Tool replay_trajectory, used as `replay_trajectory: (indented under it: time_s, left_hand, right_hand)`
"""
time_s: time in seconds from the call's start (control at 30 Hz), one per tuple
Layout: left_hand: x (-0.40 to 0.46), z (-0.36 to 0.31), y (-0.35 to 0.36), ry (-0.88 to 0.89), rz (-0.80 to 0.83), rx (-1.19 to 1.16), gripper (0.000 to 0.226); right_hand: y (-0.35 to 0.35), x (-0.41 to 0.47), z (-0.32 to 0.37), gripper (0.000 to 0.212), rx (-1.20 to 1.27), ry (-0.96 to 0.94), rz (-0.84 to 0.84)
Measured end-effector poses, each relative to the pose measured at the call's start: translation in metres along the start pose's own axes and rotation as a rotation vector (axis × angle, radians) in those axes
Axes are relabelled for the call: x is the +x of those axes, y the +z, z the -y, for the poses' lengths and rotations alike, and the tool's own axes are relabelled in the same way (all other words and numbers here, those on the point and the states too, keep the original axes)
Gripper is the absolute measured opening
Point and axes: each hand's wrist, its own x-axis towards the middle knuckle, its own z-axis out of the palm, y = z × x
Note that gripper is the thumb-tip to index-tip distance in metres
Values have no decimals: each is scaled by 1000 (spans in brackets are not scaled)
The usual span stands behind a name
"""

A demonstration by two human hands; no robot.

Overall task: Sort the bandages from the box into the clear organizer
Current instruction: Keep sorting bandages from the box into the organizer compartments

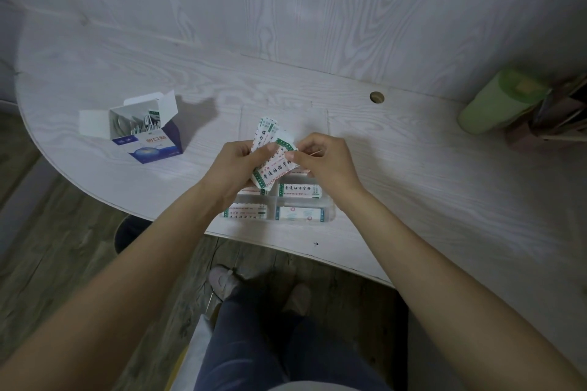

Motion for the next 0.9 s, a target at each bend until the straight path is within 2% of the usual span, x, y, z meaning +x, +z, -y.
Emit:
replay_trajectory:
  time_s: [0.13,0.37,0.6,0.77,0.9]
  left_hand:
    - [1,-1,0,34,-78,33,3]
    - [3,-4,0,76,-88,85,11]
    - [-1,-9,-3,73,11,43,13]
    - [3,-2,-8,51,-114,26,7]
    - [1,-3,-7,-5,-51,23,19]
  right_hand:
    - [1,-2,0,20,22,-1,19]
    - [3,-1,0,19,84,24,34]
    - [3,4,-2,17,148,50,-99]
    - [3,4,-4,22,190,13,-46]
    - [4,3,-2,22,192,-3,-18]
